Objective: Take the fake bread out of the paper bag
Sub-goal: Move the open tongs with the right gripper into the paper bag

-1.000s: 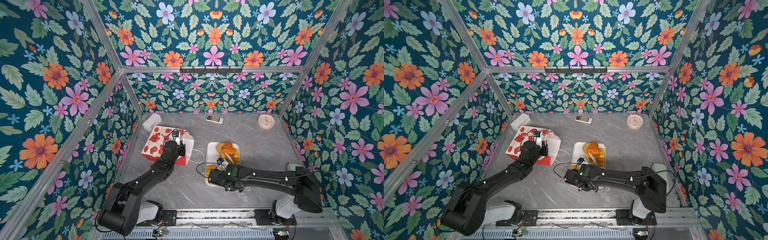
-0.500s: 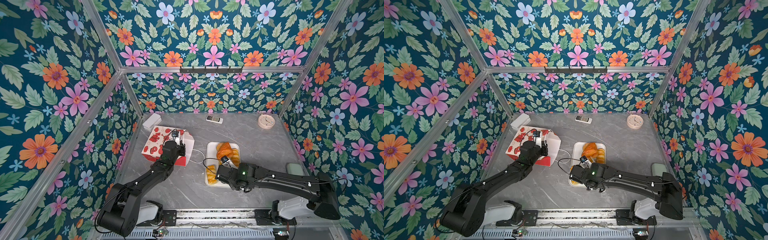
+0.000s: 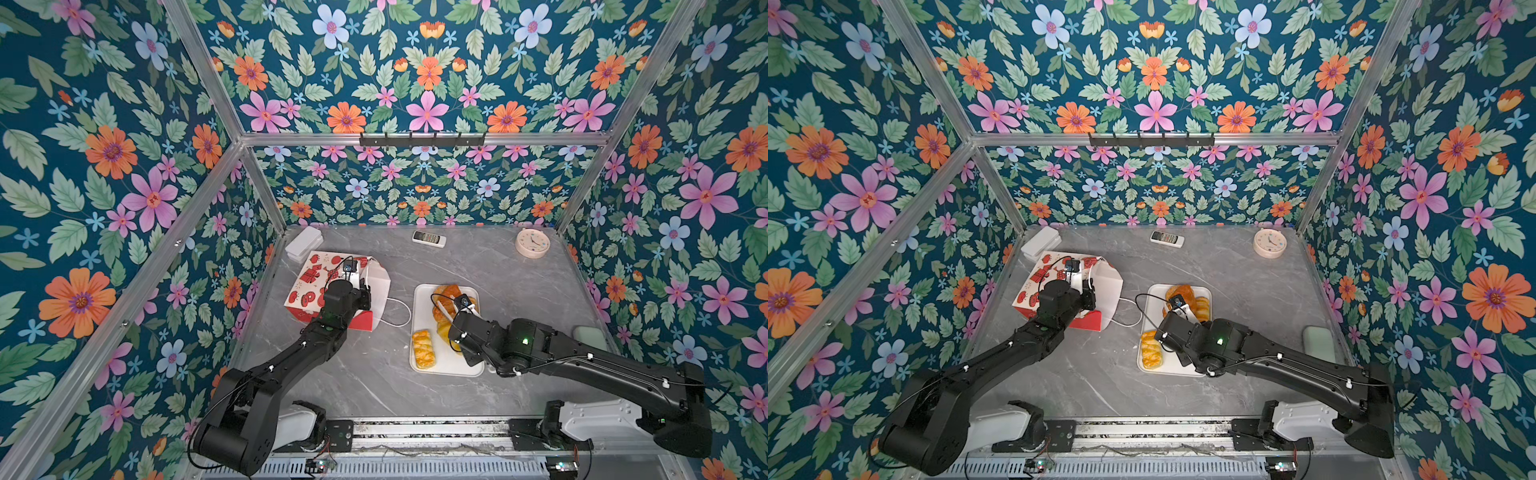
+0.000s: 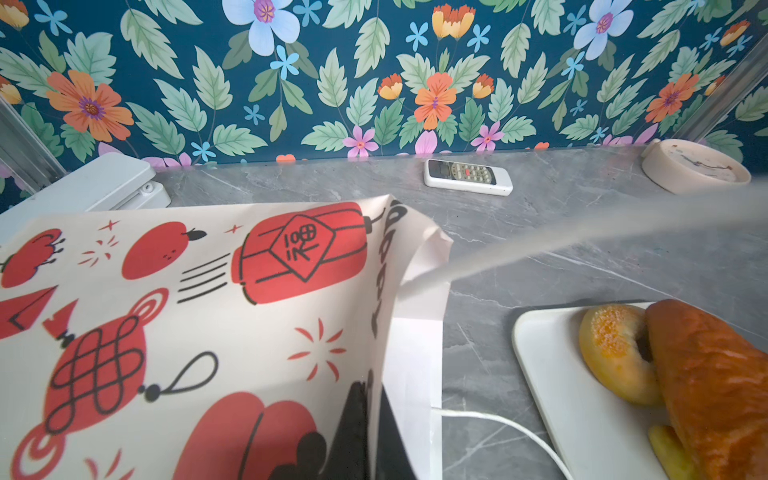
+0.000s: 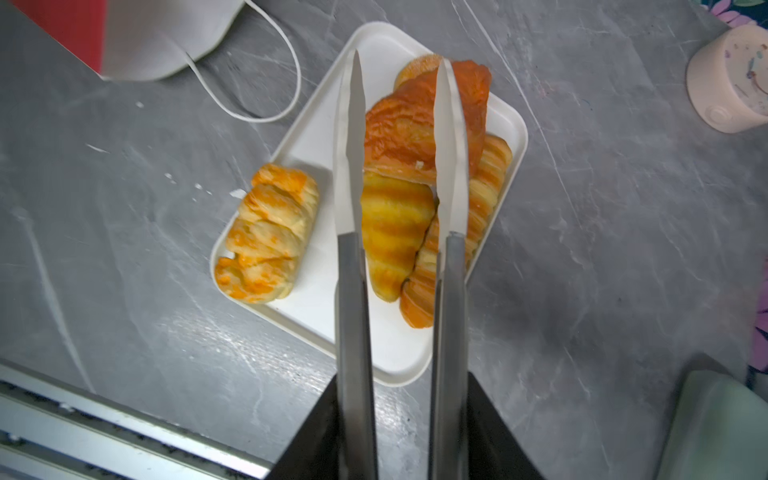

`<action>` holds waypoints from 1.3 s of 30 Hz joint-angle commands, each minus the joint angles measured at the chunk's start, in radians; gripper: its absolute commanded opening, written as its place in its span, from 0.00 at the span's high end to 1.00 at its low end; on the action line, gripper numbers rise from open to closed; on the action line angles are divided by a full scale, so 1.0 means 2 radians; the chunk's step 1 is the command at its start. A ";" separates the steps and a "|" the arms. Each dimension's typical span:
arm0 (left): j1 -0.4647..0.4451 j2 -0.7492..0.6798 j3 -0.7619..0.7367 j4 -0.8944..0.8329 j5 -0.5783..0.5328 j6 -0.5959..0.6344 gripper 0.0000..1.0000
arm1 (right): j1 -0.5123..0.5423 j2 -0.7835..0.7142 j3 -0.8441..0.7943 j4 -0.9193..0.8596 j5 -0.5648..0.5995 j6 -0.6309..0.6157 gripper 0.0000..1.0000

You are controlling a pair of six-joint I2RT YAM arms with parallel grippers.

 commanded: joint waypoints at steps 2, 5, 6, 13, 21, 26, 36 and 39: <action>0.001 0.003 0.013 -0.011 0.015 0.020 1.00 | -0.029 -0.003 -0.007 0.147 -0.132 -0.044 0.59; 0.001 0.009 0.022 -0.018 0.018 0.028 1.00 | -0.036 0.030 0.002 0.184 -0.183 -0.067 0.59; 0.001 0.009 0.025 -0.020 0.019 0.030 1.00 | -0.035 0.046 0.009 0.188 -0.187 -0.075 0.59; 0.000 0.002 0.051 -0.051 0.031 0.069 1.00 | -0.073 0.127 0.009 0.292 -0.251 -0.080 0.59; 0.000 0.005 0.095 -0.093 0.040 0.154 1.00 | -0.119 0.165 0.017 0.386 -0.300 -0.044 0.59; 0.000 0.024 0.158 -0.172 0.060 0.211 1.00 | -0.121 0.182 0.037 0.391 -0.349 -0.008 0.60; -0.003 0.046 0.198 -0.209 0.061 0.272 1.00 | -0.121 0.214 0.035 0.388 -0.420 0.007 0.61; -0.003 0.040 0.191 -0.208 0.071 0.276 1.00 | -0.124 0.216 0.050 0.348 -0.391 -0.006 0.61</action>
